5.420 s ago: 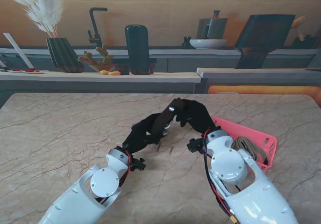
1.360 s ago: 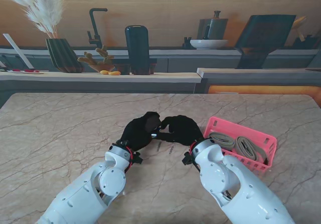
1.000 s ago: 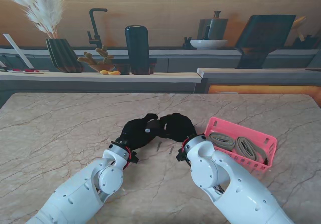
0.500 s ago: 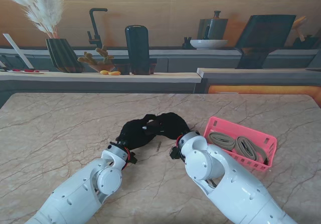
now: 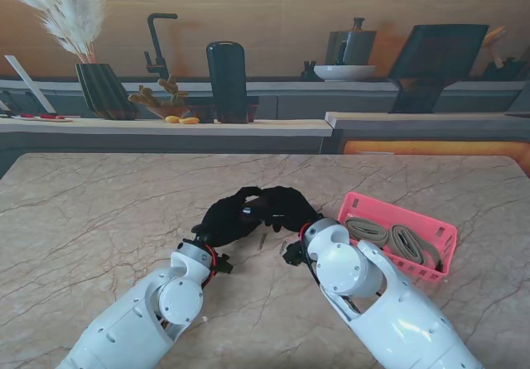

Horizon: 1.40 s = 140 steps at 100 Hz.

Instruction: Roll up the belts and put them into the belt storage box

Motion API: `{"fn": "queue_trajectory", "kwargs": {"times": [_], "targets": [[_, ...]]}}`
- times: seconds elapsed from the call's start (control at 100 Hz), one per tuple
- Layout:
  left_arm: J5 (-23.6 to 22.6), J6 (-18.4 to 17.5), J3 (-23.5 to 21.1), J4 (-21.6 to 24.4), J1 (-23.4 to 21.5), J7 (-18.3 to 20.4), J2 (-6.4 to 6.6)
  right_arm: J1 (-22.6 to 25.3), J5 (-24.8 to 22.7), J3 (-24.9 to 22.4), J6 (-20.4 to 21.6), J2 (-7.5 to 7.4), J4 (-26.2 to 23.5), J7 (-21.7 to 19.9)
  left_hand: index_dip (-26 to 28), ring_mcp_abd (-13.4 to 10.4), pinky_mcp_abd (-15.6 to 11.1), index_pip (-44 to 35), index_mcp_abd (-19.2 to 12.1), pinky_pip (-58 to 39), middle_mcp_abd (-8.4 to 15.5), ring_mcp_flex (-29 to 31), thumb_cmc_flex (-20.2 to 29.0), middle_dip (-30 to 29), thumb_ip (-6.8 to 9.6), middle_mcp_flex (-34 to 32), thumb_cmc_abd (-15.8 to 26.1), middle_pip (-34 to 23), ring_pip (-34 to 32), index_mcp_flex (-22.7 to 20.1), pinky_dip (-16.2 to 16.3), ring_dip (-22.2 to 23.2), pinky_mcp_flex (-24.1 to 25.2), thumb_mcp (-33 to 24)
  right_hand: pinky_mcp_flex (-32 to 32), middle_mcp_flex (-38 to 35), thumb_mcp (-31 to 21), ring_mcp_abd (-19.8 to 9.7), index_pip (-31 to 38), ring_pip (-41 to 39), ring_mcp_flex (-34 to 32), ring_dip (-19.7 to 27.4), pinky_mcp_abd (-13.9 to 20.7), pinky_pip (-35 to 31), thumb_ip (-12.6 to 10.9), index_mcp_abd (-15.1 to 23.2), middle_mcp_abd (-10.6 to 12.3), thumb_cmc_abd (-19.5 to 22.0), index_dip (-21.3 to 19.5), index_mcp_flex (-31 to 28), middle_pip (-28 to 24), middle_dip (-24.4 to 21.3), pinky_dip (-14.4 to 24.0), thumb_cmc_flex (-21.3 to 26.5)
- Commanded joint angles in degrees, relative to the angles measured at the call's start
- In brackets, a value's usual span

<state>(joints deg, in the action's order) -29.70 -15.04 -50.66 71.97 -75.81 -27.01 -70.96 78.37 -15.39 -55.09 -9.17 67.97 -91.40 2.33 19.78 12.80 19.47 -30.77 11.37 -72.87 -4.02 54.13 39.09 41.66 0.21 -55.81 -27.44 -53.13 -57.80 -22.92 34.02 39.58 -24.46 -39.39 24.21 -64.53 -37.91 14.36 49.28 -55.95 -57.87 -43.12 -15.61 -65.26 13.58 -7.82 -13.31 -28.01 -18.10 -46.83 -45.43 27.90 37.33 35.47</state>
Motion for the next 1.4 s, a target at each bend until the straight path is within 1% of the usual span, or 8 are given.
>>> {"fn": "queue_trajectory", "kwargs": {"times": [0.0, 0.1, 0.21, 0.39, 0.64, 0.94, 1.21, 1.39], "targets": [[-0.1, -0.8, -0.4, 0.8, -0.1, 0.3, -0.07, 1.2, 1.0, -1.4, -0.4, -0.62, -0.7, -1.2, -1.9, 1.3, -0.7, 4.0, -2.7, 4.9, -1.7, -7.6, -5.3, -3.9, -3.15, 9.6, 0.5, 10.7, 6.9, 4.4, -1.2, -0.3, 5.9, 3.2, 0.6, -0.3, -10.3, -3.1, 5.6, -1.4, 0.0, -0.4, 2.2, -1.3, -1.2, 10.1, 1.0, 0.6, -0.9, -1.8, 0.3, 0.3, 1.1, 10.5], [0.5, -1.7, -0.9, 1.1, -0.4, 0.9, 0.03, 2.6, 3.4, -3.9, -0.5, -1.2, -2.4, -3.6, -2.8, 2.1, -0.4, 6.5, -4.4, 11.5, -4.2, -20.0, -7.6, -11.8, -3.25, 22.7, 0.7, 24.5, 19.7, 8.5, -2.5, -2.8, 13.0, 5.9, 1.0, 0.0, -10.5, -3.1, 5.5, -2.2, 0.4, -0.8, 3.1, -2.0, -1.2, 10.1, 0.9, 0.8, -1.1, -1.7, -0.2, 0.7, 1.5, 10.6], [1.6, -2.3, -1.7, 1.7, -1.0, 2.0, 0.18, 4.0, 5.4, -6.5, -0.6, -1.64, -4.0, -5.3, -2.4, 1.8, -1.3, 7.5, -6.5, 15.9, -4.9, -27.1, -9.0, -15.5, -3.26, 29.5, 0.8, 30.1, 26.8, 9.4, -4.4, -5.5, 16.6, 7.4, 1.1, 0.4, -10.6, -3.1, 5.8, -3.1, 0.7, -1.4, 3.4, -2.3, -1.2, 10.2, 0.7, 1.1, -1.9, -1.4, -1.2, 1.3, 1.8, 10.7], [1.2, -3.7, -2.3, 1.4, -1.1, 1.7, 0.3, 6.1, 9.9, -10.1, -1.8, -1.91, -6.4, -7.3, -1.5, 0.3, -2.6, 7.2, -8.3, 18.4, -3.8, -28.6, -9.7, -16.2, -3.26, 30.6, 0.6, 31.3, 29.6, 9.0, -5.1, -6.6, 17.4, 7.3, 1.2, 0.5, -10.7, -3.1, 6.0, -3.9, 0.7, -1.8, 3.3, -2.4, -1.2, 10.2, 0.4, 1.2, -2.6, -1.3, -1.9, 1.7, 2.0, 10.8], [3.0, -6.8, -2.6, 1.8, -1.3, 4.2, 0.57, 8.1, 20.6, -14.7, -4.8, -1.85, -8.5, -10.7, -0.6, -4.4, -6.2, 7.5, -10.1, 25.9, -2.4, -30.3, -12.2, -17.5, -3.96, 31.4, -0.3, 33.5, 36.0, 9.5, -6.0, -9.2, 17.7, 4.4, 0.9, 1.3, -10.7, -2.8, 6.0, -5.5, 1.1, -2.9, 3.5, -2.4, -1.2, 9.7, -0.3, 1.7, -3.4, -0.9, -3.3, 2.7, 2.3, 11.0], [6.8, -7.4, -2.2, 2.7, -2.0, 4.9, -0.1, 9.1, 33.7, -16.9, -6.1, -1.02, -8.4, -12.8, 0.5, -5.1, -8.8, 5.9, -10.2, 28.4, -2.3, -29.9, -13.2, -17.7, -4.59, 30.7, -0.1, 33.3, 37.3, 8.3, -6.7, -10.2, 17.0, 4.2, 1.6, 1.9, -9.6, -3.4, 6.0, -7.7, 1.3, -4.2, 4.6, -3.0, -1.2, 10.0, -0.4, 2.6, -4.4, -0.4, -4.9, 4.0, 3.1, 11.0], [9.1, -8.2, -1.7, 3.2, -2.5, 4.5, -0.77, 9.1, 46.4, -17.5, -7.9, 0.5, -7.7, -12.6, 1.0, -5.4, -10.0, 5.2, -9.8, 28.5, -2.1, -30.8, -14.8, -17.8, -5.38, 32.2, 1.2, 32.9, 36.8, 9.9, -7.4, -10.4, 17.0, 5.0, 1.8, 2.4, -8.5, -3.9, 6.0, -9.5, 1.3, -5.4, 4.7, -3.7, -1.3, 10.2, -0.6, 3.6, -5.3, 0.3, -6.3, 5.1, 4.0, 11.1], [10.4, -9.4, -1.6, 3.5, -3.0, 3.7, -1.27, 8.1, 49.8, -16.5, -9.9, 0.78, -6.0, -14.4, 0.9, -6.1, -11.6, 4.7, -9.6, 28.4, -2.0, -32.2, -19.0, -18.6, -6.86, 34.3, 2.3, 32.9, 36.8, 12.4, -8.7, -11.2, 17.4, 4.9, 2.8, 2.7, -6.7, -4.2, 5.8, -12.9, 0.8, -7.3, 5.3, -6.7, -1.6, 10.2, -1.1, 4.7, -6.0, 0.7, -8.5, 6.7, 6.2, 11.2]]}}
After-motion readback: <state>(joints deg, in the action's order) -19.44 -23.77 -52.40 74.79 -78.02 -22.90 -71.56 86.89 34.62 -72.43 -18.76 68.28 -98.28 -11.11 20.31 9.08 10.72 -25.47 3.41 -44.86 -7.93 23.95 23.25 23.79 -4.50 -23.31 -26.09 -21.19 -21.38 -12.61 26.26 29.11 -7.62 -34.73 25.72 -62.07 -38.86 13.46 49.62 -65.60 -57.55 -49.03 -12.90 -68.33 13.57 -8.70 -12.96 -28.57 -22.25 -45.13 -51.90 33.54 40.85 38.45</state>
